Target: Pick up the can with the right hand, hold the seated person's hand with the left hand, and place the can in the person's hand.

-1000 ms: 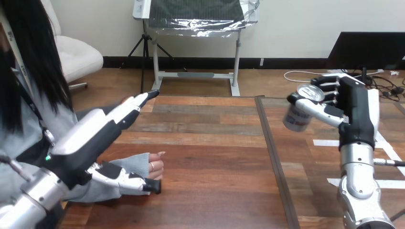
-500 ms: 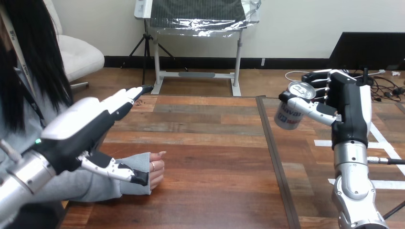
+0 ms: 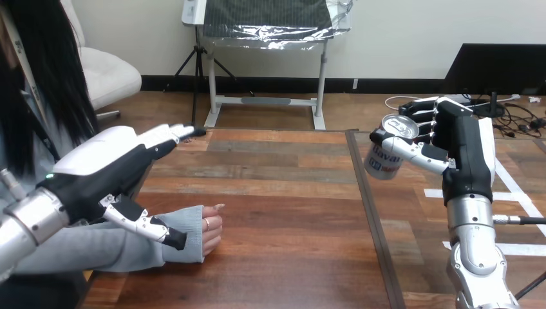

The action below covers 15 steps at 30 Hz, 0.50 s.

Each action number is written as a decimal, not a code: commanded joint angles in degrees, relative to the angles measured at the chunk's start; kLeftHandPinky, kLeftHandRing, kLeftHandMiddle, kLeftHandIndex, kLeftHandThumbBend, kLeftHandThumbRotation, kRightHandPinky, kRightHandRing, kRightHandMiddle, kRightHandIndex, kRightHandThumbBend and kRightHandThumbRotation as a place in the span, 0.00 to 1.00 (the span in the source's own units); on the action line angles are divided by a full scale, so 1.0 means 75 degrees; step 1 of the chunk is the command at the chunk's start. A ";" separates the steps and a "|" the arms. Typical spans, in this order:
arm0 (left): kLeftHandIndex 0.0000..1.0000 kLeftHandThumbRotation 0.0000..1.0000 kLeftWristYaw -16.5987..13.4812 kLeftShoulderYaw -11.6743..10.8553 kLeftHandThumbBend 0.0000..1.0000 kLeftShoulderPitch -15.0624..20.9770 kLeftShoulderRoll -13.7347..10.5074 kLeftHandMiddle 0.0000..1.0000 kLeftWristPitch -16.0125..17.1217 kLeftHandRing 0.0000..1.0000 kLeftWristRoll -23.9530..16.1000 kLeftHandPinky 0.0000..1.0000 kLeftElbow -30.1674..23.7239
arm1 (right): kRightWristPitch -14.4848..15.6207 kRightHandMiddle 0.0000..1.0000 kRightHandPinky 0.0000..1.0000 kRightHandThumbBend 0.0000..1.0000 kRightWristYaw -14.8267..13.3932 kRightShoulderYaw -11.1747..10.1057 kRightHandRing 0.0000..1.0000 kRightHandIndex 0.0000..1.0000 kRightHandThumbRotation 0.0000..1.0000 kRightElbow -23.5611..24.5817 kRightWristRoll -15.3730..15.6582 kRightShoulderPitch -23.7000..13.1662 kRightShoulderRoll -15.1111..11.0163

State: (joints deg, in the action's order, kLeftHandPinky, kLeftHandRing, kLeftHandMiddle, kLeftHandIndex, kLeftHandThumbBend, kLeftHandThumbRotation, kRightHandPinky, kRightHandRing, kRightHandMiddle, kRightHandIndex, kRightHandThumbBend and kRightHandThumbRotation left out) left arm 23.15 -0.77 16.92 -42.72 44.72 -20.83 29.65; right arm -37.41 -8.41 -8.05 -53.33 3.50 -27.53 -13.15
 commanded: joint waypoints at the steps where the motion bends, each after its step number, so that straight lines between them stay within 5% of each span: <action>1: 0.91 0.29 -0.0035 0.0292 1.00 0.0731 -0.0229 0.91 0.0046 0.92 -0.0217 0.88 0.0427 | -0.0176 0.44 0.31 0.73 0.0073 -0.0077 0.37 0.46 0.00 0.0561 -0.0189 -0.0327 0.0049; 15: 0.89 0.27 -0.0093 0.0797 1.00 0.1253 -0.0270 0.89 -0.0024 0.89 -0.0720 0.85 0.1219 | -0.0122 0.45 0.32 0.73 0.0231 -0.0026 0.38 0.46 0.00 0.0883 -0.0278 -0.0162 0.0079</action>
State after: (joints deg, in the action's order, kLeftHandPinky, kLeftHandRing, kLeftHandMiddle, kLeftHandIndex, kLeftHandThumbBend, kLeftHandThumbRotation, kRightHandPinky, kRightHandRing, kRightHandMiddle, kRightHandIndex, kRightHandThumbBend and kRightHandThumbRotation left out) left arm 23.23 3.75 20.92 -43.29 44.71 -25.38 36.64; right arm -37.39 -6.99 -8.04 -51.74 2.23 -26.24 -13.00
